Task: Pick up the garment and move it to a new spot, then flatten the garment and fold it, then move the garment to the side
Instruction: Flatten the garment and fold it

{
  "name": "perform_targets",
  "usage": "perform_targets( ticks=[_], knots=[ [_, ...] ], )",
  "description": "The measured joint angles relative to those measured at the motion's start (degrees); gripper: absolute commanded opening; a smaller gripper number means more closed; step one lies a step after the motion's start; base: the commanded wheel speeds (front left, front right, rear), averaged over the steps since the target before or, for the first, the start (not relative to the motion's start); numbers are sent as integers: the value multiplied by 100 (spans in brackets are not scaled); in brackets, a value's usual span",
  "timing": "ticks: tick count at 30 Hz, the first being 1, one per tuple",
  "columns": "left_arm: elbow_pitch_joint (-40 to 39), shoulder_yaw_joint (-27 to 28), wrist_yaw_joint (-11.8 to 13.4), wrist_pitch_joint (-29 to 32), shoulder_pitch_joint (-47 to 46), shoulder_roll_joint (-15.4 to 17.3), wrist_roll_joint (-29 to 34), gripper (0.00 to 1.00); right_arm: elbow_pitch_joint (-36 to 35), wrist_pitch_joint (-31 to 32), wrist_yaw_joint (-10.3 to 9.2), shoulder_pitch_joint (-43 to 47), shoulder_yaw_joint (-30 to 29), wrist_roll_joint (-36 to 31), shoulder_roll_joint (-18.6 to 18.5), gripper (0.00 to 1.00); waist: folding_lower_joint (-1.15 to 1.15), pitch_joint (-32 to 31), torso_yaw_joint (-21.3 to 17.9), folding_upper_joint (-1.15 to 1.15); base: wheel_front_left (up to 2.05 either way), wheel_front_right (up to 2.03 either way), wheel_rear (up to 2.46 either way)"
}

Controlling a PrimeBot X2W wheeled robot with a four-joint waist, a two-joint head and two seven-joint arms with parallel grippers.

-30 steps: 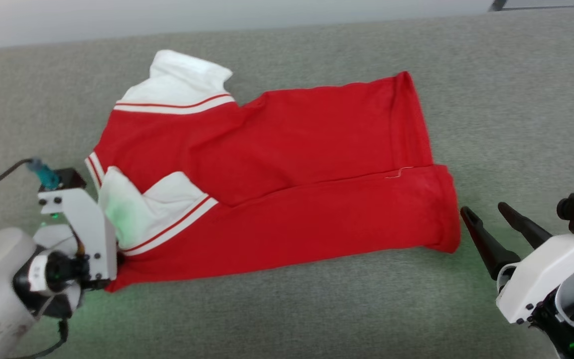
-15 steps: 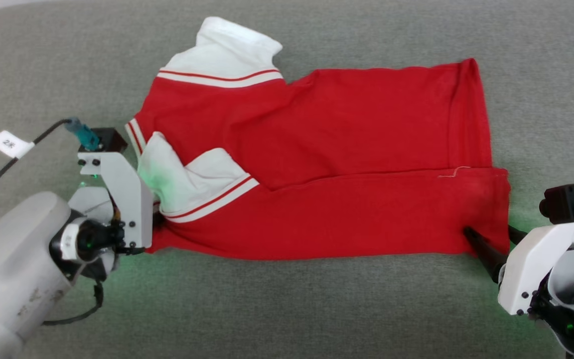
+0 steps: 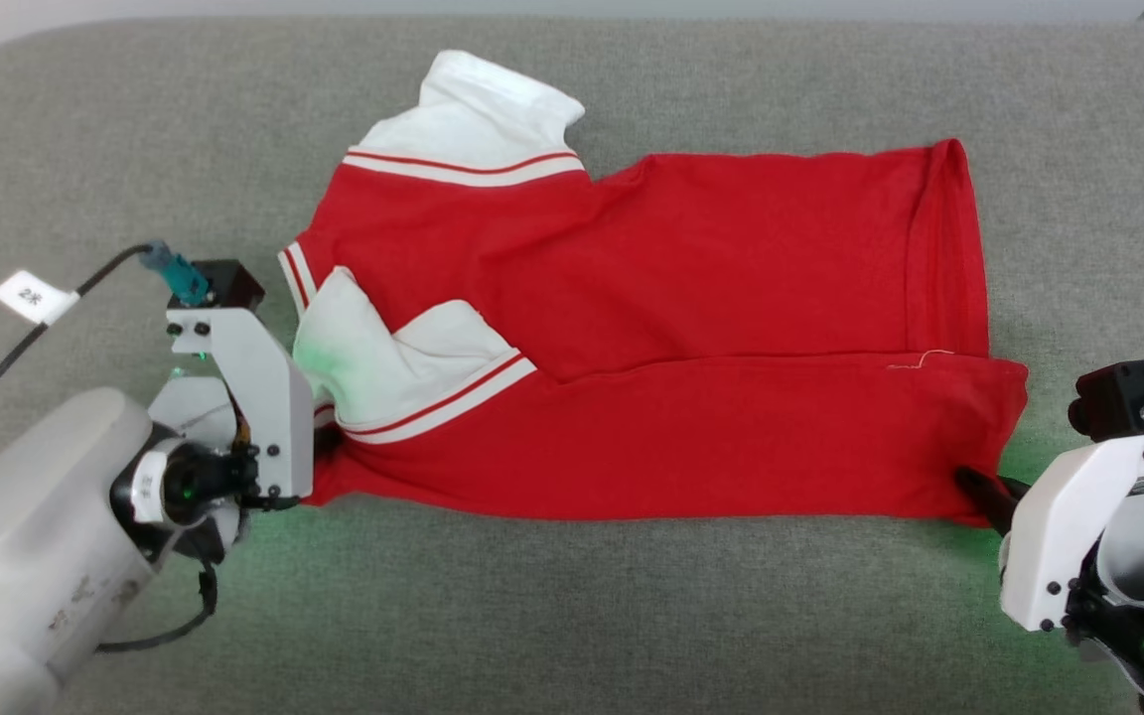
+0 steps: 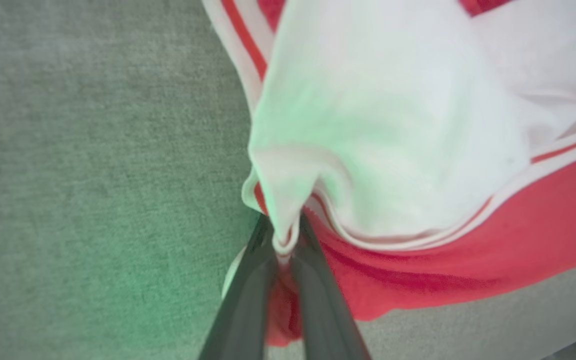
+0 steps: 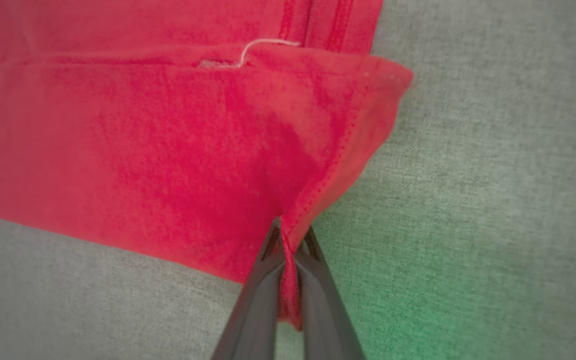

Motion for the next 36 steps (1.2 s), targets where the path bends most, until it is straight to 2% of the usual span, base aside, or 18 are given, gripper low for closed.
perform_targets(
  ticks=[4,14,26,32,33,34,36],
  knots=[
    [-197,-16,116,74,92,130,-8,0,-133,154,0,55,-74,16,-81,0,0,-111,39,0,0,0,0],
    [-1090,-70,603,230,439,646,-10,0,-724,644,0,405,-197,109,-242,0,0,-360,180,0,0,0,0],
    [-2379,-116,1316,355,1110,1329,-216,0,-1341,1293,1,1109,-376,120,-151,0,0,-493,182,0,0,0,0],
    [-2592,-153,1403,286,1288,1407,-247,0,-1384,1356,1,1179,-391,49,-45,0,0,-465,126,0,0,0,0],
    [-2601,-170,1401,269,1289,1405,-221,0,-1377,1354,1,1190,-379,46,-41,6,0,-462,116,0,0,0,0],
    [-2603,-179,1399,269,1288,1400,-192,25,-1366,1354,1,1195,-360,44,-32,46,0,-462,107,0,0,0,0],
    [-2616,-222,1355,271,1288,1395,-148,44,-1345,1359,1,1195,-311,5,-32,86,0,-474,90,0,0,0,0]
  ],
)
